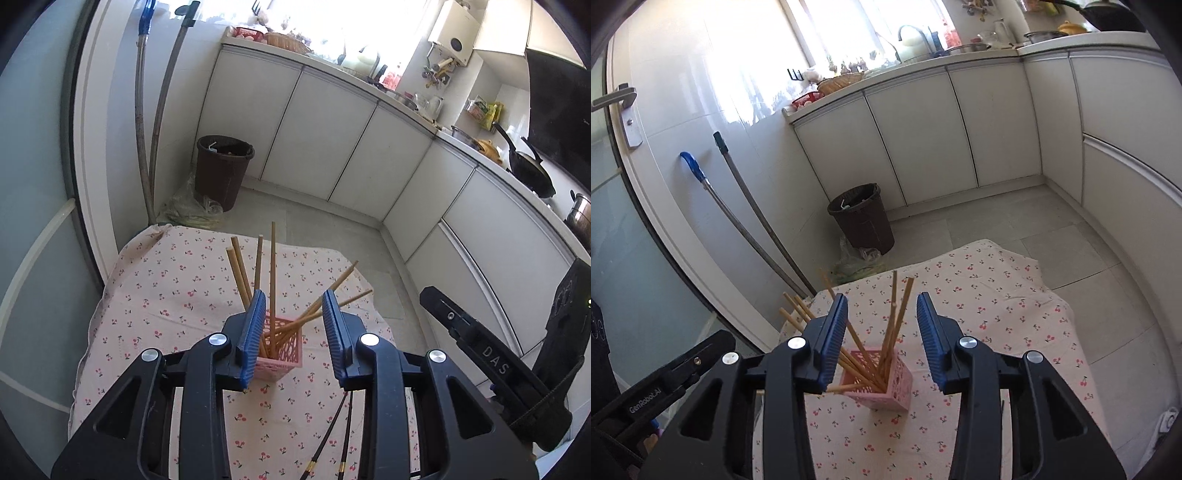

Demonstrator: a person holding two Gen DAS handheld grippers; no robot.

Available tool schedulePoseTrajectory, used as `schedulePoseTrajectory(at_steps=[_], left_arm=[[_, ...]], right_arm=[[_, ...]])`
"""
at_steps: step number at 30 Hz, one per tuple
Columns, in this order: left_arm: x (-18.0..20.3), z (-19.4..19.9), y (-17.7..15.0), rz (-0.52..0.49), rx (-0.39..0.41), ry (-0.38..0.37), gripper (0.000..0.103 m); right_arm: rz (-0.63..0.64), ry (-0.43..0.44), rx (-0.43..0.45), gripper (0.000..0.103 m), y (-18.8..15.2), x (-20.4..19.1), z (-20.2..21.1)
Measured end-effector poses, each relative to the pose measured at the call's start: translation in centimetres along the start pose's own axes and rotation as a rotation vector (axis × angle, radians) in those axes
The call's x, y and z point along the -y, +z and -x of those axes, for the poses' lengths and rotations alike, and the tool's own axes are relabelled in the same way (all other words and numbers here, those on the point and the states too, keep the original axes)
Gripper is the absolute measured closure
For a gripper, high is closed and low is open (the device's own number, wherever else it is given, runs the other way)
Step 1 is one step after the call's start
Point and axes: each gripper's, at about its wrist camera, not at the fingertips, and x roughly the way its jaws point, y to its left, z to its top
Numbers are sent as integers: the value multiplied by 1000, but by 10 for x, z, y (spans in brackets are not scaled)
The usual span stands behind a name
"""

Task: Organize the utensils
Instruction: 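Move the left tool to the black chopsticks and grasp one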

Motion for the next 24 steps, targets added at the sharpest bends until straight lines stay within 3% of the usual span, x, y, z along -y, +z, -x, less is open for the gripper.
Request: schedulePoseTrajectory(at_steps=[8, 18, 21, 24], left_arm=[[20, -13, -25, -70, -110, 0, 64], [44, -43, -62, -179, -246, 3, 51], [49, -59, -72, -198, -303, 4, 37], [53, -81, -82, -204, -372, 11, 33]], right_arm=[[32, -88, -78, 51, -32, 31, 20], [33, -182, -133, 22, -62, 73, 46], [8, -200, -162, 19, -73, 90, 54], [-29, -182, -213, 16, -86, 108, 62]])
